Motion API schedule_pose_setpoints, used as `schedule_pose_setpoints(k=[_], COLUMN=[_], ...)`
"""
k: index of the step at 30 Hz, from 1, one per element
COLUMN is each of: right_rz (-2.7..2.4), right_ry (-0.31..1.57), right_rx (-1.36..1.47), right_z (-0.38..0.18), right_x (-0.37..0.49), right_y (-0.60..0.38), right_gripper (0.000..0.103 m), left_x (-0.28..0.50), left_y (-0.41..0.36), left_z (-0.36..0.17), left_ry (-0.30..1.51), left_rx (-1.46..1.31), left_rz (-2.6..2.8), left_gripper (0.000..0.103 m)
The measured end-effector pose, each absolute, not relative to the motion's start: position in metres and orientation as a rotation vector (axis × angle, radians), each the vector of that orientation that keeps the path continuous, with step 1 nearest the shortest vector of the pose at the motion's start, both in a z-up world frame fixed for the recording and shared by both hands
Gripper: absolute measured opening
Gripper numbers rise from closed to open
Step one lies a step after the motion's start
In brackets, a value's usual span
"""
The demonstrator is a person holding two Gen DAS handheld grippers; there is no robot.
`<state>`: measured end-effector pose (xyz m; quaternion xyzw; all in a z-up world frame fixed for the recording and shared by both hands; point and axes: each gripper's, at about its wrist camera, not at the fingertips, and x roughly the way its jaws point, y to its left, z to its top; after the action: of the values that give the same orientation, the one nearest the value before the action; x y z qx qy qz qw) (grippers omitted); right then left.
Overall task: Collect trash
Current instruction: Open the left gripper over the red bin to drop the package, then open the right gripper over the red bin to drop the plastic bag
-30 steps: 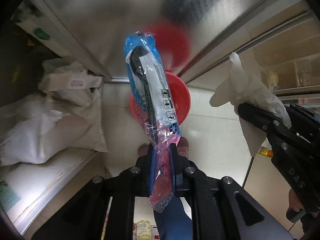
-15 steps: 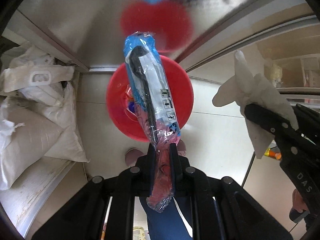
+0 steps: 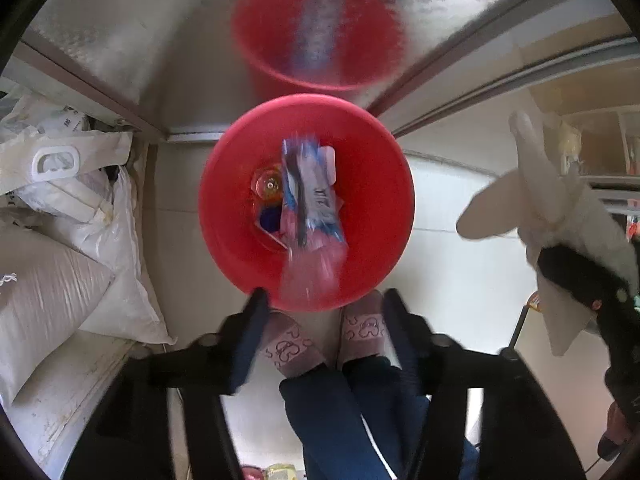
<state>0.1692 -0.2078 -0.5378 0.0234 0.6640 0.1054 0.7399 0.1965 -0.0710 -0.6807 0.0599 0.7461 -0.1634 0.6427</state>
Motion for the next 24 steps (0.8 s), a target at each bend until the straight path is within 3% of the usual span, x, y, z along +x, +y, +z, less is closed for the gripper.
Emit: schedule_pose_setpoints(k=[2,17,18,20,24], right_rz=[0.230,0.321,0.322,0.329,0.336], right_ry=[1.465,1.437,1.441,1.435,1.420], right_rx=[0.057,0.054,0.056,0.051,0.051], right_z=[-0.539,-0.508,-0.510,-0.511,-0.515], right_x=[0.167,0.175,0.176,0.179,0.184], right_y=[-0.208,-0.165,-0.161,-0.157,-0.150], right_gripper=[0.009,0.009,0.009,0.009,0.009], left_x=[0.197,0.194,0.196,0.200,0.205], left_y=[-0.068,-0.022,-0.018,-0.010,0.002], left_z=[-0.673,-0.585,-0.586,-0.583,-0.587], left_ry=[1.681,1.569,1.563,1.542,1.521], left_rx=[0.130,0.096,0.093,0.081,0.073], left_rz=[-0.364,-0.369,-0.361,-0.344,-0.345], left_gripper=[0.068,0.068,0.070,0.084,0.091])
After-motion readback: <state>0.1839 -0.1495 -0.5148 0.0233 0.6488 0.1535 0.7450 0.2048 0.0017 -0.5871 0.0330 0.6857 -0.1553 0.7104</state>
